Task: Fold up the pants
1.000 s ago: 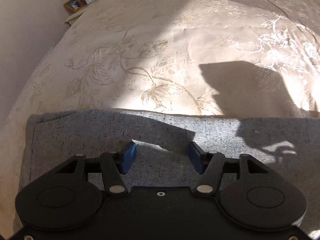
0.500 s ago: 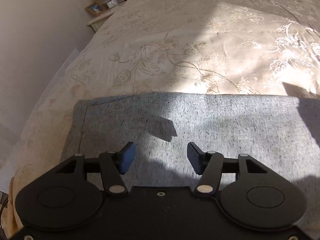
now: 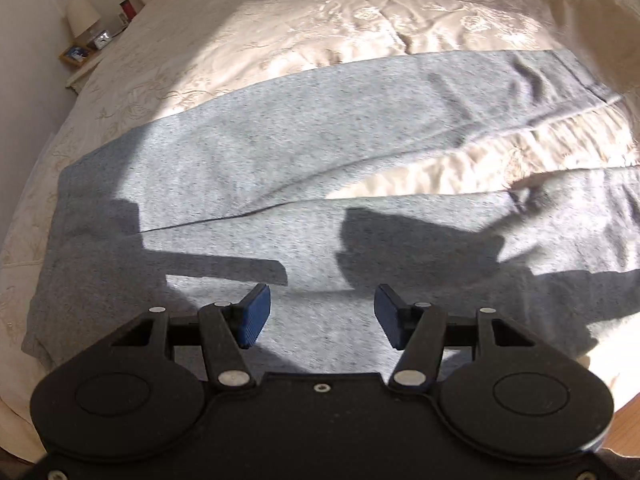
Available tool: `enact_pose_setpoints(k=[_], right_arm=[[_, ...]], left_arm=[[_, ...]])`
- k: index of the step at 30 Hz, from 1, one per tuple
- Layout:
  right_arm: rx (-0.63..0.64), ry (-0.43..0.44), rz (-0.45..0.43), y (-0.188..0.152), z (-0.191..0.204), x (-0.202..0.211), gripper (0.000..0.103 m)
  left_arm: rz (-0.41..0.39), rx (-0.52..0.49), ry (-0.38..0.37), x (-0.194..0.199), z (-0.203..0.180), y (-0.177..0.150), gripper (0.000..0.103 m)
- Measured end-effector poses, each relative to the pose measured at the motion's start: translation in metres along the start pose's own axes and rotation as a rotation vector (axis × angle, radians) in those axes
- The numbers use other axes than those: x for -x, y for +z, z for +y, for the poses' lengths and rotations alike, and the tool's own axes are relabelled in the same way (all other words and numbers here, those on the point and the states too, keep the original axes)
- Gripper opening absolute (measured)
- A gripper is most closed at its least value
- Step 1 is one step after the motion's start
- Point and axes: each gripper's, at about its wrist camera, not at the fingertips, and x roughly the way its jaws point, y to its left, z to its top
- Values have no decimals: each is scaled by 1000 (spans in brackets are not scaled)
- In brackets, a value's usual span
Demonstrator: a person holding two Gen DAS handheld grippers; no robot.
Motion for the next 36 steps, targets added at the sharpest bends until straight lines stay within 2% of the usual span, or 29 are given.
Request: enact_pose_setpoints(k=[3,7,16,21,25,36], right_arm=[[-24,21,33,-7,-11,-9,30],[-94,63,58,0,-31,-20,30],[-285,208,113,23,-64,-57,33],[-264,272,73,44,-60,-62,33],[-238,281,97,54,-59,-68,33],[-232,316,182,22,-73,-69,33]], left_arm=[[-6,-21,-29,11,-31,-3,62],[-26,-44,-14,19,-56,-3,62],[-27,37,85,26,-57,-11,62],[-18,87,136,30,-52,-17,62],[-12,112,157,31,-52,-20,62],[2,143,191,36,-48,-30,62]])
